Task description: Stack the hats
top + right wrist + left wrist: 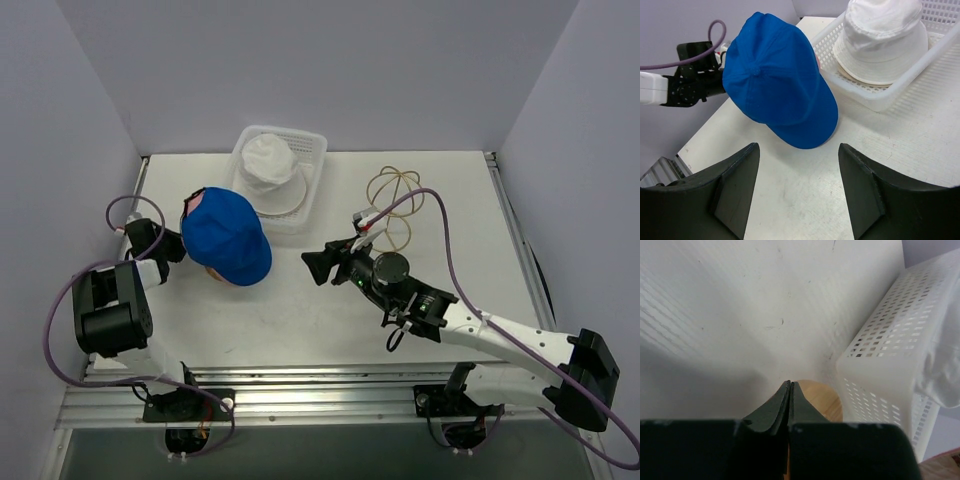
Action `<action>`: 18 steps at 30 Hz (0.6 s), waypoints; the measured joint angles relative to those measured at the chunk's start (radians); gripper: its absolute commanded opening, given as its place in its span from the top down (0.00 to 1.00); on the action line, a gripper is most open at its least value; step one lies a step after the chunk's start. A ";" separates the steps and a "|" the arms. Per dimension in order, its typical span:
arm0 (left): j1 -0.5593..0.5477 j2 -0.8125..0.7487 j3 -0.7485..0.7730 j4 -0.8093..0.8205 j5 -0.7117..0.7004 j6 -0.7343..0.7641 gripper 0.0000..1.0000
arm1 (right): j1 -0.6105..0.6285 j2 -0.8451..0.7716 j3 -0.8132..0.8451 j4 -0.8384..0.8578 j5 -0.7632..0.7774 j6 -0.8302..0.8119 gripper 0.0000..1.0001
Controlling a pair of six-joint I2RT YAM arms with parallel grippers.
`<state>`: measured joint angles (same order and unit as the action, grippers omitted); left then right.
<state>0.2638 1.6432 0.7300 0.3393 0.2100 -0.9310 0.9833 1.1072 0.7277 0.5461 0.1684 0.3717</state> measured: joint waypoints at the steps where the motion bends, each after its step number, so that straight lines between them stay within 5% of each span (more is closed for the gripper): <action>1: 0.000 0.035 0.004 0.026 0.021 -0.003 0.97 | 0.000 -0.003 0.000 -0.003 0.000 0.000 0.40; 18: -0.008 0.222 -0.052 0.278 0.139 -0.091 0.98 | 0.000 -0.031 0.000 -0.008 0.009 -0.007 0.40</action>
<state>0.2554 1.8656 0.6781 0.6174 0.3489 -1.0218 0.9836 1.0763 0.7273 0.5381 0.1772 0.3649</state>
